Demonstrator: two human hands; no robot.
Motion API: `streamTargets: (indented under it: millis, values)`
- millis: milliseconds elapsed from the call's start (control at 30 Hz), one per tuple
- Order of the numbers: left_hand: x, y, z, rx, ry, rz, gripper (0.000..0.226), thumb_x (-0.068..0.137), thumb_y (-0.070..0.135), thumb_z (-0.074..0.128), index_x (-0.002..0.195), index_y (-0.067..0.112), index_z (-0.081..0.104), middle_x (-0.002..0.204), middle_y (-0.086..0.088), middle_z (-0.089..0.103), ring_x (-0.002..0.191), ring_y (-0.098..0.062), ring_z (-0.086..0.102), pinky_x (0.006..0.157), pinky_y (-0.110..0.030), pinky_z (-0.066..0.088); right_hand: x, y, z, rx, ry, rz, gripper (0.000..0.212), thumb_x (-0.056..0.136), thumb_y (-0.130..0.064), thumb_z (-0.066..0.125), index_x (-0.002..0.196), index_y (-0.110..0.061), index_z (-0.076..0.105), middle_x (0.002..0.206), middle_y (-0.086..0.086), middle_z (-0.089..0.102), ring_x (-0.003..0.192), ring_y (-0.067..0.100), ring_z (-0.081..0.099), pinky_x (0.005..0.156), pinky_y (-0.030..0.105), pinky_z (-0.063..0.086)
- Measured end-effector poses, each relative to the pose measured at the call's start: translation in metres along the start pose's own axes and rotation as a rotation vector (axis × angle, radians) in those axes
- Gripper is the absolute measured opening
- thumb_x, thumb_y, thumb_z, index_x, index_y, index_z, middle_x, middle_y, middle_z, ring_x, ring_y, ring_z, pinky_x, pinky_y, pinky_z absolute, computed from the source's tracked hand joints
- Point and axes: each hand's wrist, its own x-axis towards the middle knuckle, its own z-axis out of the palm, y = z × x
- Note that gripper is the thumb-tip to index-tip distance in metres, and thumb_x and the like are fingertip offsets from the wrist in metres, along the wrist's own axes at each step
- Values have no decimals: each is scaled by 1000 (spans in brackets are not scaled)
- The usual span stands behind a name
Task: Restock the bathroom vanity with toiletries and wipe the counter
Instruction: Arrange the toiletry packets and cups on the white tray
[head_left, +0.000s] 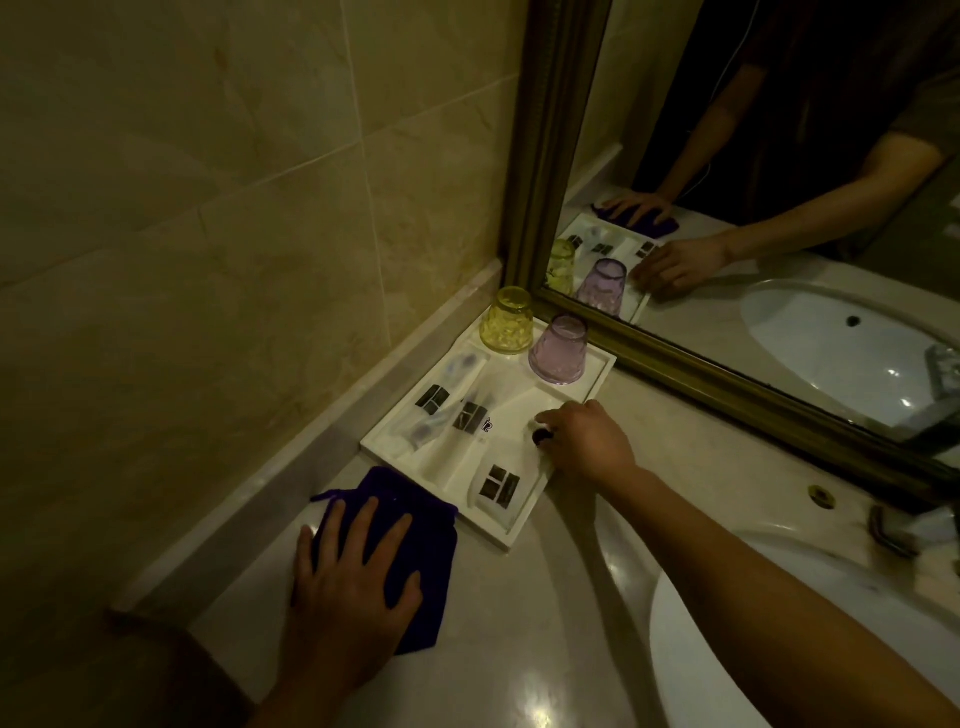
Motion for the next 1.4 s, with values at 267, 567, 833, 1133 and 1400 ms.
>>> streamTargets:
  millis: [267,567,833,1133,1400]
  values:
    - [1,4,-5,18,0,-6,64,80,56,46,139,30,53,148,-10,47,140,-38,35,108,-63,30,9,-5,-8,65,-180,-7,40,82,-23,68,120,-31,67,113,3,66,101,23,60,83,39,56]
    - [5,3,-3,37,-27,-26,66,78,59,47,139,34,50,148,-8,47,139,-36,35,107,-63,32,14,7,-2,-106,31,92,33,89,-39,61,117,-23,66,110,6,55,103,26,51,74,35,50]
    - [4,3,-2,50,-25,-31,67,76,59,46,138,34,51,147,-8,47,138,-37,36,108,-63,31,-12,-10,12,60,92,-75,36,89,-50,57,120,-31,62,104,-5,62,98,16,52,66,30,43]
    - [4,2,-1,55,-15,-16,66,78,58,47,139,33,50,149,-8,45,139,-37,34,109,-62,30,-27,-22,15,351,151,239,18,86,-17,62,102,-25,66,91,-2,69,76,15,59,59,25,44]
    - [2,0,1,33,5,6,65,80,57,49,139,31,50,149,-9,45,140,-37,33,109,-62,29,-40,-30,13,102,207,35,34,80,-33,73,110,-25,61,116,-1,56,104,21,51,72,29,47]
